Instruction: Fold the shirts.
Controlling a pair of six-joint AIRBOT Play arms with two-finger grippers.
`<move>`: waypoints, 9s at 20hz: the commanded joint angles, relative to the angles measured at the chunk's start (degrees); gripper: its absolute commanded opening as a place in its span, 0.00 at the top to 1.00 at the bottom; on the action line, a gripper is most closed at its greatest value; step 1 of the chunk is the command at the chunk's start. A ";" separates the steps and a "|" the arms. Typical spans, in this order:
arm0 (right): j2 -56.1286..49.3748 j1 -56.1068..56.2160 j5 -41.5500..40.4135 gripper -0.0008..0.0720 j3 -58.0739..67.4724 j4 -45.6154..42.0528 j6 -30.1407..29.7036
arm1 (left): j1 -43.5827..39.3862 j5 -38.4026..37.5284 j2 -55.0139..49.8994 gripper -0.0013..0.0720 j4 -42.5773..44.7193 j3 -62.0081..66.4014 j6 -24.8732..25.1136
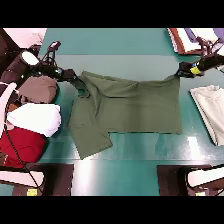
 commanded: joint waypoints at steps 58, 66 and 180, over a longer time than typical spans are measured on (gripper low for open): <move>23.76 -31.85 3.87 0.79 -64.70 15.69 -15.72 | 5.99 -5.46 27.32 0.94 -8.07 -40.02 -1.60; 35.12 -21.68 4.68 0.96 -54.21 15.63 -13.94 | 5.99 -7.10 32.06 0.94 -7.72 -30.21 -2.67; 34.21 -35.39 6.58 0.29 -69.44 4.04 -12.81 | -5.25 -8.50 33.57 0.94 -13.49 -54.29 -1.99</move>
